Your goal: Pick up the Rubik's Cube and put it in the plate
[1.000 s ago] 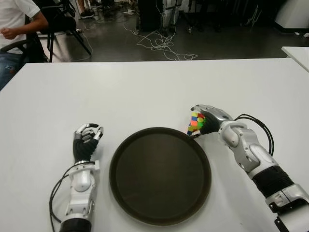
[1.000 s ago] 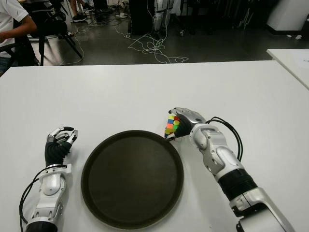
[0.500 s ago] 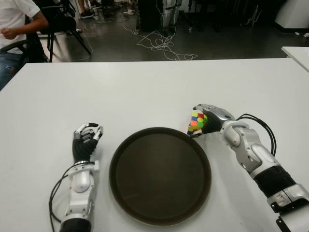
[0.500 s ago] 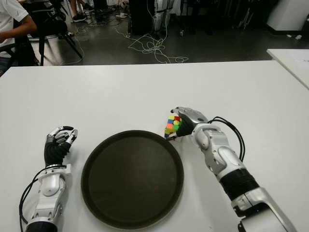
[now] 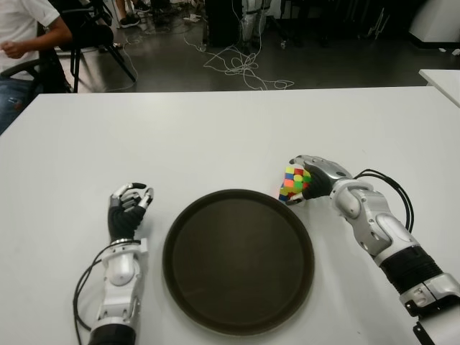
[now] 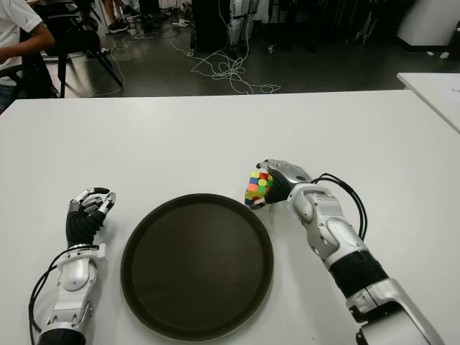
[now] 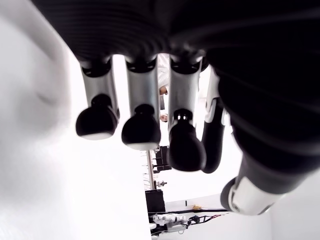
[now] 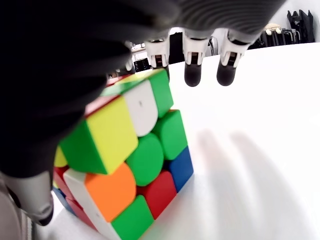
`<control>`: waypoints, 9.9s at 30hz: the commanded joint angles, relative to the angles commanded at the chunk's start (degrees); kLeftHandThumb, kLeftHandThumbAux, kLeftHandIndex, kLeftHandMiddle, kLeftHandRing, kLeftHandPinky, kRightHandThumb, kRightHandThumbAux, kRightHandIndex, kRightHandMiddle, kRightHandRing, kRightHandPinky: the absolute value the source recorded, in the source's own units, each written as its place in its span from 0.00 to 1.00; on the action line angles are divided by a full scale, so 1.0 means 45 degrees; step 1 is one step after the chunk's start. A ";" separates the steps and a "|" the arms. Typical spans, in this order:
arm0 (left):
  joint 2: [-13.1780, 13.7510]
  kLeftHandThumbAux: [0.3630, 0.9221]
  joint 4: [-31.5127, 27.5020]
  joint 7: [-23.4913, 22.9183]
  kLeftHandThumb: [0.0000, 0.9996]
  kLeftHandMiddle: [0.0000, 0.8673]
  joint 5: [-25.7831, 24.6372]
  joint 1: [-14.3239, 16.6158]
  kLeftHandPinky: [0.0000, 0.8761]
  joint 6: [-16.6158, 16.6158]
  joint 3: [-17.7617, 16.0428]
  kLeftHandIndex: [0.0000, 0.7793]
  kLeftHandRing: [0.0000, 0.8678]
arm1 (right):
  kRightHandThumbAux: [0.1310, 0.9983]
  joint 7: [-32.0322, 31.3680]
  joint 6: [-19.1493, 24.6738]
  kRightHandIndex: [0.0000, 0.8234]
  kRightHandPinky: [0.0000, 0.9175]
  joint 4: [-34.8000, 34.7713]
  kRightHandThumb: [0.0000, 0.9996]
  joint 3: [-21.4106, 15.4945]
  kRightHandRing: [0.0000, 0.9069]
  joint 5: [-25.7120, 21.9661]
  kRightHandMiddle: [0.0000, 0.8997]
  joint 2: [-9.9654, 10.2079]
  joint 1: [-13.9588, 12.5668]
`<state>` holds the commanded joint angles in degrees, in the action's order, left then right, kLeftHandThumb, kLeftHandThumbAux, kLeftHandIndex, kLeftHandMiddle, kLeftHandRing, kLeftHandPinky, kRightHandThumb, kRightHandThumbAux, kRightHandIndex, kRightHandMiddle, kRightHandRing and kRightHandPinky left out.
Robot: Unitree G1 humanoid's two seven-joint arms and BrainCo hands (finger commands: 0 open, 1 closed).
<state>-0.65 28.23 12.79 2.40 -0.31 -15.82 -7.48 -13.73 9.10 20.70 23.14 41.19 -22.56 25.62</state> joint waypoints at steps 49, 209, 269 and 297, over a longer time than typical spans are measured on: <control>-0.0090 0.62 -0.0191 0.0145 0.70 0.93 0.0154 -0.0113 0.94 -0.0212 0.0066 0.57 0.96 | 0.62 -0.0047 -0.0601 0.00 0.00 0.0518 0.00 0.0312 0.00 0.0039 0.00 0.0100 0.0324; 0.0043 0.61 -0.0214 0.0063 0.70 0.94 0.0175 -0.0160 0.94 -0.0134 0.0108 0.57 0.96 | 0.69 0.5824 -0.0302 0.52 0.78 0.1041 0.69 -0.1640 0.78 -0.1196 0.77 0.1737 -0.0653; 0.0072 0.62 0.0389 -0.0136 0.70 0.94 -0.0069 0.0143 0.94 -0.0485 -0.0039 0.57 0.97 | 0.68 0.4306 -0.4793 0.53 0.88 -0.5802 0.70 -0.3861 0.90 -0.6641 0.90 0.4704 -0.3627; -0.0054 0.62 0.0697 -0.0167 0.70 0.95 -0.0139 0.0177 0.95 -0.1239 -0.0055 0.57 0.97 | 0.69 0.0417 -0.3458 0.53 0.91 -0.6547 0.69 -0.1511 0.92 -0.4482 0.92 0.2585 -0.3861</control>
<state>-0.90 31.36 12.04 1.78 0.49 -21.39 -7.72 -11.85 -6.46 -8.76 16.34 21.02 -10.92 8.25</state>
